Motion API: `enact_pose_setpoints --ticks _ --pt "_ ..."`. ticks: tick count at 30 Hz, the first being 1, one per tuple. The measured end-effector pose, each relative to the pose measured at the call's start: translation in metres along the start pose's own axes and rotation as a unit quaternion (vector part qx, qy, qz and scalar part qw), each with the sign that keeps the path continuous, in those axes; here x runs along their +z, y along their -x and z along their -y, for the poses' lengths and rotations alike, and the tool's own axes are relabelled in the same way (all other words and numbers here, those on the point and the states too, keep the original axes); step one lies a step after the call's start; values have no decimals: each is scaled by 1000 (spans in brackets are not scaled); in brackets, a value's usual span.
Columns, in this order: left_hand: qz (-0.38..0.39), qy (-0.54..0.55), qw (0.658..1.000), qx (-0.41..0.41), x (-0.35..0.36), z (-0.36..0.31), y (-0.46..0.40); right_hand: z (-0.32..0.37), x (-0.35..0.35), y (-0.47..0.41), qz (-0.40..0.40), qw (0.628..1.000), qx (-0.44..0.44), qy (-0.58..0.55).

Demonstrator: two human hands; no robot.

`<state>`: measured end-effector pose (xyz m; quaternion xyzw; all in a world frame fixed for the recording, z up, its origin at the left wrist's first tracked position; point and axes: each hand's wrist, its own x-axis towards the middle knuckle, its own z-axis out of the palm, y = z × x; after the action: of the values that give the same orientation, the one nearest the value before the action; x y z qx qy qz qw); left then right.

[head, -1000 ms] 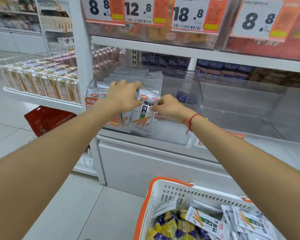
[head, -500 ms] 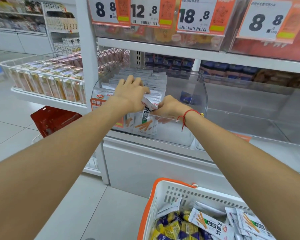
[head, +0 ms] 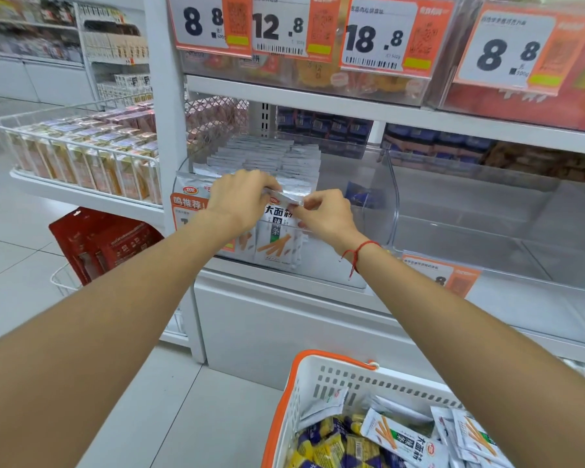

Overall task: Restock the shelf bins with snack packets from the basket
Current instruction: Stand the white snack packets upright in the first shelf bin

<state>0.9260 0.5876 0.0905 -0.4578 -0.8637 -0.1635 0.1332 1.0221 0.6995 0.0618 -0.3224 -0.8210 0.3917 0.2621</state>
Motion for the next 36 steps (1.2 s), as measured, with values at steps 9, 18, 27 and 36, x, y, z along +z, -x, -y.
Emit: enact_pose_setpoints --ticks 9,18,27,36 --pt "8 -39 998 38 -17 -19 11 5 -31 25 12 998 -17 67" --pt "49 124 991 -22 -28 -96 69 -21 -102 105 -21 999 -10 49" --pt "186 215 957 -53 27 -183 137 -102 -171 199 82 980 145 107" --pt "377 296 878 -14 119 -244 218 -212 -172 292 178 928 307 116"
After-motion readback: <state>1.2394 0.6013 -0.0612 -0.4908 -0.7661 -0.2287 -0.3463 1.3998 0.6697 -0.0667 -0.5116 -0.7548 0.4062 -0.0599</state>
